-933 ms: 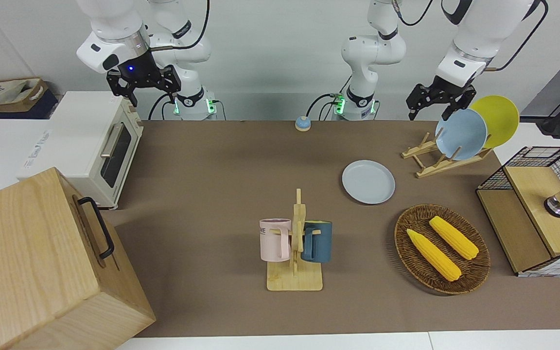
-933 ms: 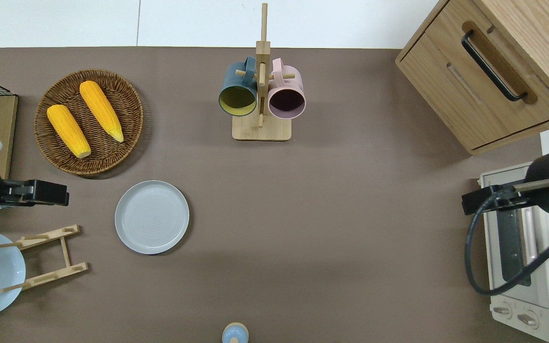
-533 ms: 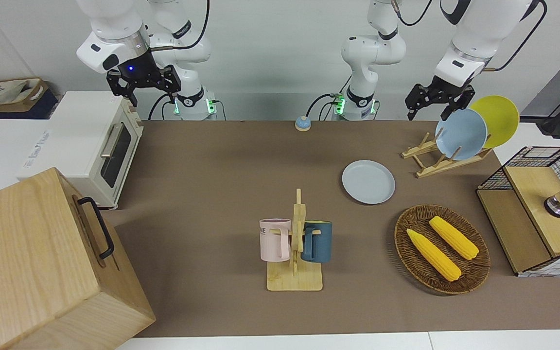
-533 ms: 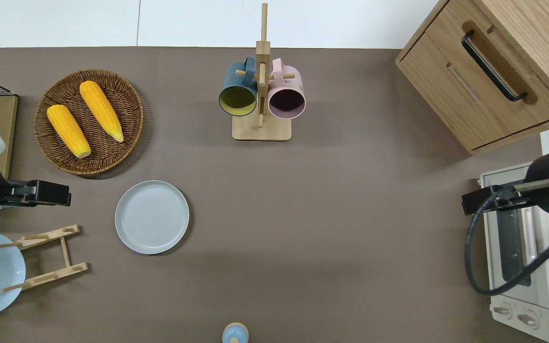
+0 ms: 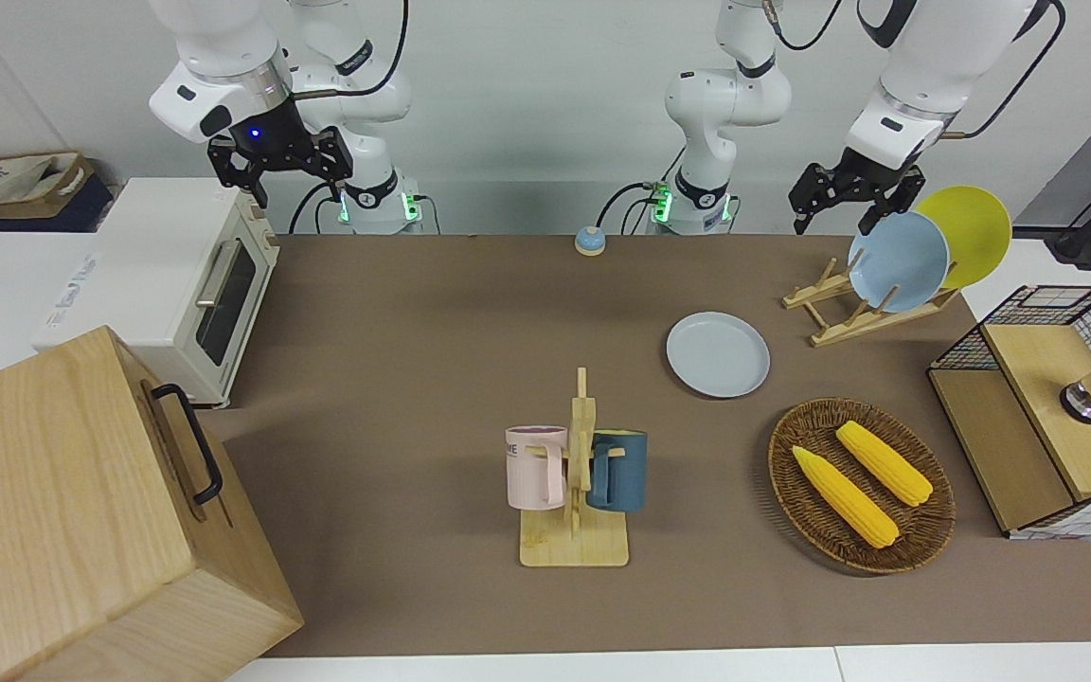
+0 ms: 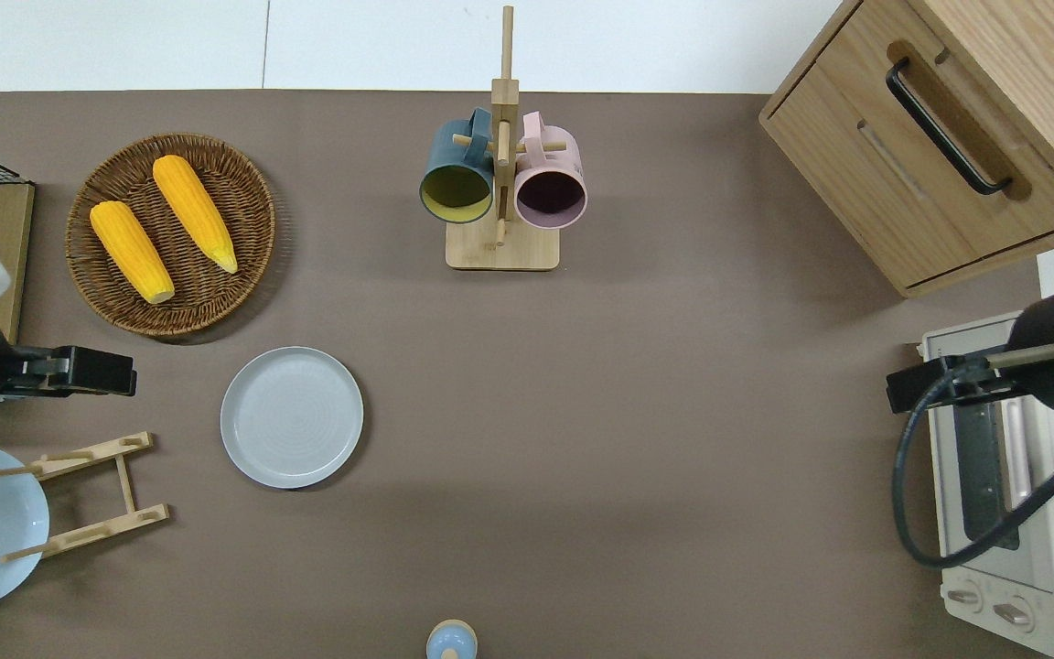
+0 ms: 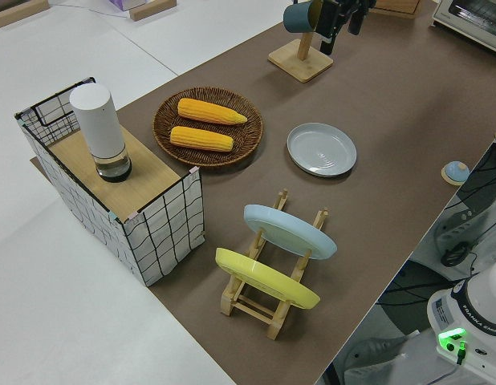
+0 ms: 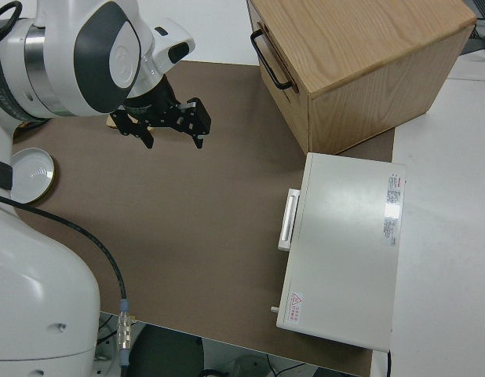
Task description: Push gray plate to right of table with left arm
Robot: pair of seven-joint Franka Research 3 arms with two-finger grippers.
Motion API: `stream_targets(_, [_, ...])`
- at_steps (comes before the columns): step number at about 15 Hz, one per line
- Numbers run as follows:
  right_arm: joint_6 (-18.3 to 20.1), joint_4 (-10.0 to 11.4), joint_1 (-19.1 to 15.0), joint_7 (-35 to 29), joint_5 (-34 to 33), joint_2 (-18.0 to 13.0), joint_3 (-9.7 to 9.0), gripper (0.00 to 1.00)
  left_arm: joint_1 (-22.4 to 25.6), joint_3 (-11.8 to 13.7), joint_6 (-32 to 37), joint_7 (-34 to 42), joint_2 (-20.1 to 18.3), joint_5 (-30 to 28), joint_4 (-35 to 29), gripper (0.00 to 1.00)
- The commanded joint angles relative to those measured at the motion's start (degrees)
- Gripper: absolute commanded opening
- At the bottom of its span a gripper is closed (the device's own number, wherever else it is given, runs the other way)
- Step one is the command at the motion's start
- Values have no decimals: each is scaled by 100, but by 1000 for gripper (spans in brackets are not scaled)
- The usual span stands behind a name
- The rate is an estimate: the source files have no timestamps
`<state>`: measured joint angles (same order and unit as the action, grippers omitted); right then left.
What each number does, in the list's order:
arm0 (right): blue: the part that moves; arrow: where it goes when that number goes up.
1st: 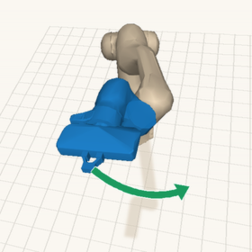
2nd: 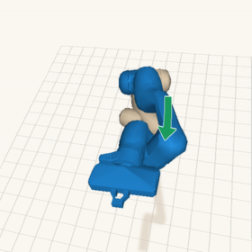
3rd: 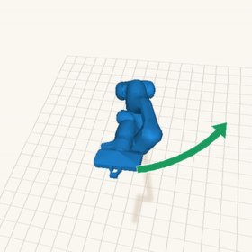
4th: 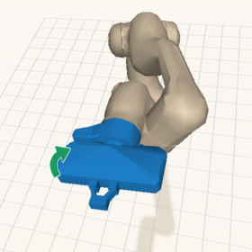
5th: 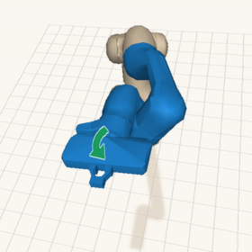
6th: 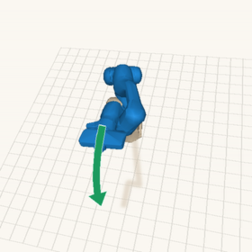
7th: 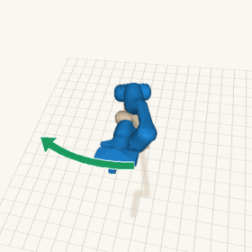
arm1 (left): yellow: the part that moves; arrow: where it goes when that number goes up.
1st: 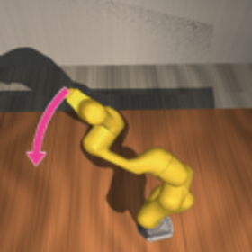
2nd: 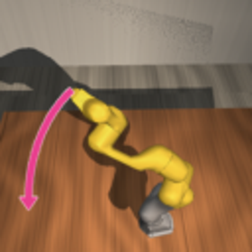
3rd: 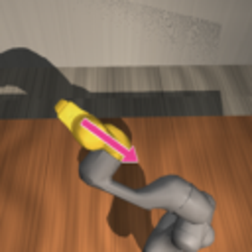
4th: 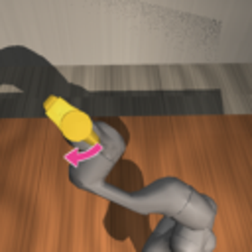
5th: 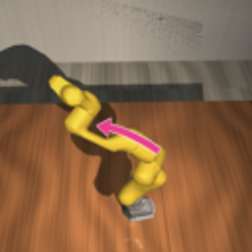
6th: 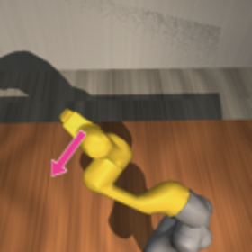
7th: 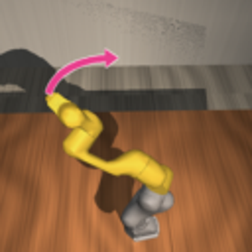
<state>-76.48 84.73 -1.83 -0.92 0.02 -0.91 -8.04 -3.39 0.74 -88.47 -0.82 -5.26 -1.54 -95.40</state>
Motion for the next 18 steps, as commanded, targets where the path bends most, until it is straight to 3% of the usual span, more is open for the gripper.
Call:
stream_targets(1, [89,-53,-115,-75,25,-14,-92,983,-31,32,49,21,-80,-22,-49,993])
stream_targets(9, [89,-53,-115,-66,25,-14,-92,983,-31,32,-74,12,-80,-22,-444,993])
stream_targets(18, [89,-53,-107,-66,25,-14,-92,983,-31,32,-978,47,-221,-22,-1261,993])
